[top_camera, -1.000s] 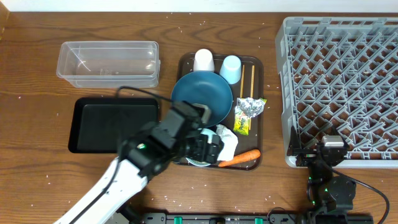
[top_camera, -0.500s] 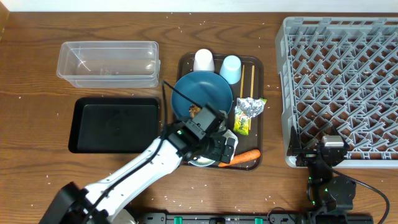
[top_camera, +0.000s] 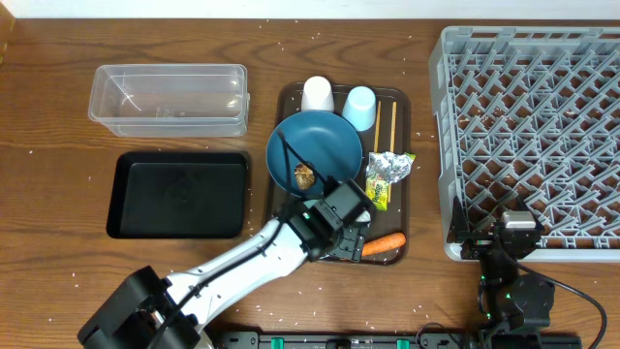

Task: Sort waste into correct bins and load items into the dishwasher rack
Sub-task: 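Reach the left gripper to the light-blue rice bowl on the tray, then grasp the rim of the light-blue rice bowl with the left gripper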

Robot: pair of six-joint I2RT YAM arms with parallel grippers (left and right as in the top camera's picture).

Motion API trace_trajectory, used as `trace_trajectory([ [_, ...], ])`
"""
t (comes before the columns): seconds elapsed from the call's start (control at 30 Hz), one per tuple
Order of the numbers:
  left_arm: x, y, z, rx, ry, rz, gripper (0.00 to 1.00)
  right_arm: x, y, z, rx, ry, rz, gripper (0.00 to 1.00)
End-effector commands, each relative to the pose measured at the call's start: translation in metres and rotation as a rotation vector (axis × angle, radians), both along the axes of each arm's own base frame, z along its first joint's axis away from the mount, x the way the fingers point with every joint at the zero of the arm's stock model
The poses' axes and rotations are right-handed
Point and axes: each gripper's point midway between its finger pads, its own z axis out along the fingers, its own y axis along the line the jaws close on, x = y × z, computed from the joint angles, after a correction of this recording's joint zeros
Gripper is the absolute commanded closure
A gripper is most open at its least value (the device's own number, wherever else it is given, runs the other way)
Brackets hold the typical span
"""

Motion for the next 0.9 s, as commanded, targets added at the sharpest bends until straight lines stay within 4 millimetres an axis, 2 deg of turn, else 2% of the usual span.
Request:
trace_trajectory([
  [0.0, 0.014, 0.003, 0.005, 0.049, -0.089, 0.052, 0.23, 0.000, 0.001, 0.000, -0.008, -0.001, 0.003, 0.01],
  [0.2, 0.012, 0.006, -0.007, 0.092, -0.074, 0.050, 0.33, 0.000, 0.001, 0.000, -0.008, -0.001, 0.003, 0.01],
  [0.37, 0.011, 0.009, -0.021, 0.128, -0.049, 0.067, 0.36, 0.000, 0.001, 0.000, -0.008, -0.001, 0.003, 0.01],
  [0.5, 0.010, 0.010, -0.024, 0.135, -0.042, 0.073, 0.38, 0.000, 0.001, 0.000, -0.008, -0.001, 0.003, 0.01],
  [0.63, 0.010, 0.011, -0.025, 0.137, -0.040, 0.073, 0.57, 0.000, 0.001, 0.000, -0.008, -0.001, 0.003, 0.01],
  [0.87, 0.004, 0.020, -0.033, 0.170, -0.035, 0.071, 0.58, 0.000, 0.001, 0.000, -0.008, -0.001, 0.003, 0.01],
])
